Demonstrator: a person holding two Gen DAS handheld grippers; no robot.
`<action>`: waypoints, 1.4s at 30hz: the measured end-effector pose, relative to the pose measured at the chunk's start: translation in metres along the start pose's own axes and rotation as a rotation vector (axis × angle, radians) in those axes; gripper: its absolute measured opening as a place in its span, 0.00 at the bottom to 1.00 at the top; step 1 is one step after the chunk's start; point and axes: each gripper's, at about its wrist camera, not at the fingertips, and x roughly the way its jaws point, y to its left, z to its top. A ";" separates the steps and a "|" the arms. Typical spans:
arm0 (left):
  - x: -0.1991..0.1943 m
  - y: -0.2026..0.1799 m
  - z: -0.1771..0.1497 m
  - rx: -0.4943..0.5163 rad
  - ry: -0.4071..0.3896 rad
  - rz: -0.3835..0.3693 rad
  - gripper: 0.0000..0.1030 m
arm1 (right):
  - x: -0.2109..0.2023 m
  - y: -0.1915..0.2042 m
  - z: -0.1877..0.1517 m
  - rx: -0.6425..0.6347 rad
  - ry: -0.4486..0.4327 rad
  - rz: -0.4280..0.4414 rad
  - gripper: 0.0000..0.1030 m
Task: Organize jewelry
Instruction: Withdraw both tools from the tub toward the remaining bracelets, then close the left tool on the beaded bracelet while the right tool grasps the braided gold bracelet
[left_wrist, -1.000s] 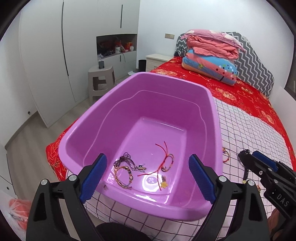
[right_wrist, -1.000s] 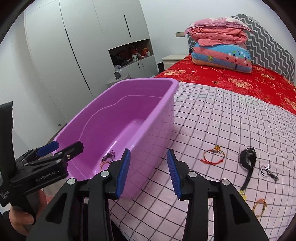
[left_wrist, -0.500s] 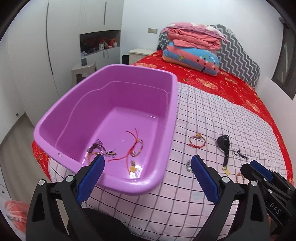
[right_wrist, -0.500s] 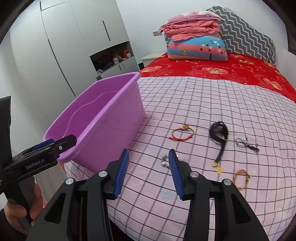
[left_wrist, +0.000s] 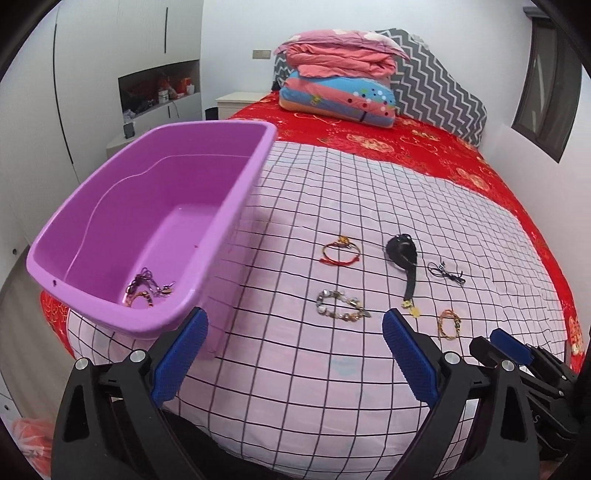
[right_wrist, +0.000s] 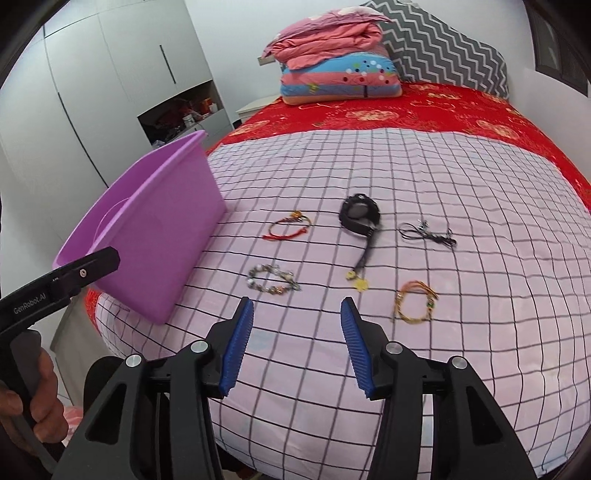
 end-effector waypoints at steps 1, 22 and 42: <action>0.002 -0.004 -0.001 0.006 0.004 -0.005 0.91 | -0.001 -0.004 -0.002 0.007 0.001 -0.006 0.47; 0.111 -0.051 -0.026 0.020 0.143 -0.007 0.91 | 0.040 -0.099 -0.026 0.125 0.051 -0.151 0.51; 0.199 -0.027 -0.024 -0.006 0.183 0.104 0.91 | 0.104 -0.132 -0.022 0.143 0.101 -0.222 0.51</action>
